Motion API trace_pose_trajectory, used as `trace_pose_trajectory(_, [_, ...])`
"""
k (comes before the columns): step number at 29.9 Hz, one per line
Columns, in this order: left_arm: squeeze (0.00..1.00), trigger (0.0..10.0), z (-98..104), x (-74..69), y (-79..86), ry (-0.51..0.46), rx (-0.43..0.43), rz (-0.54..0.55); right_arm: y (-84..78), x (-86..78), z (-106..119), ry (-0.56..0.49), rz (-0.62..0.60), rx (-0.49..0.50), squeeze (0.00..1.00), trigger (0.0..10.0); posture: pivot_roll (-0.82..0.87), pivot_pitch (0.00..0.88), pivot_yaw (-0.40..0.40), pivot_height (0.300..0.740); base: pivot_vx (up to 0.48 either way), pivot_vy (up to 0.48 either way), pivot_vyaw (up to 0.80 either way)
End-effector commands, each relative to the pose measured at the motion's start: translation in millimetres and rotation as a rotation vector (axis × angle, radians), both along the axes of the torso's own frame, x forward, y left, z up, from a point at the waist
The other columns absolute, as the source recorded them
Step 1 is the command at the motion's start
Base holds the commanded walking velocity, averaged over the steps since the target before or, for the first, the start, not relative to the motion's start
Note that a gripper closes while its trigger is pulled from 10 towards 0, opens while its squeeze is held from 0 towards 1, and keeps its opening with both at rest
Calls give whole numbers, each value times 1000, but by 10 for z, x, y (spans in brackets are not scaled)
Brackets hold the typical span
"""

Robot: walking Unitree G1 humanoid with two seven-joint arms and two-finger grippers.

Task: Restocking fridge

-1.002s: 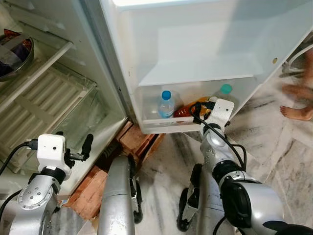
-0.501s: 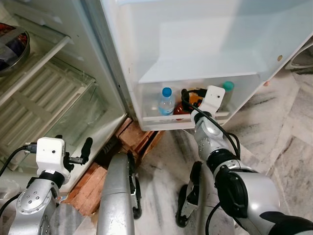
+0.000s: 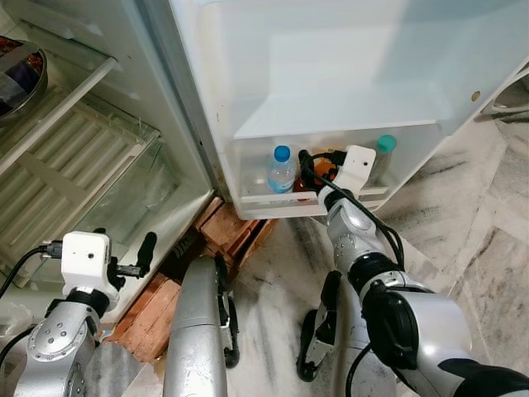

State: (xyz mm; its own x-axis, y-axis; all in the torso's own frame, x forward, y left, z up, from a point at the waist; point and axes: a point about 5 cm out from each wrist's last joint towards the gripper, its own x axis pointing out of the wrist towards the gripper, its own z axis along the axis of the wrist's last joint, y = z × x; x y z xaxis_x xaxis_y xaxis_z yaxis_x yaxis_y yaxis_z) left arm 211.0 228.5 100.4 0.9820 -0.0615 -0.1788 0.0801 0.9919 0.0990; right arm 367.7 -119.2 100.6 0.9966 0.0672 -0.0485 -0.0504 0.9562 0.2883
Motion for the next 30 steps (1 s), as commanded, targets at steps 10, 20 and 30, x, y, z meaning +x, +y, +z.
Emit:
trace_pose_trajectory(10, [0,10000,-55,68,26,4,0,22,38,-145,-53,-97,65,-38,0,10000,287,228,28,587,0,0,0])
trace_pose_trajectory(20, [0,10000,-77,307,-134,-39,-35,19,197,-574,-20,-245,310,-141,0,10000,196,108,-20,587,0,0,0])
trace_pose_trajectory(30, [0,10000,-237,346,-256,-38,-67,57,28,-836,-62,-224,201,-220,1000,10000,145,0,-53,587,0,0,0])
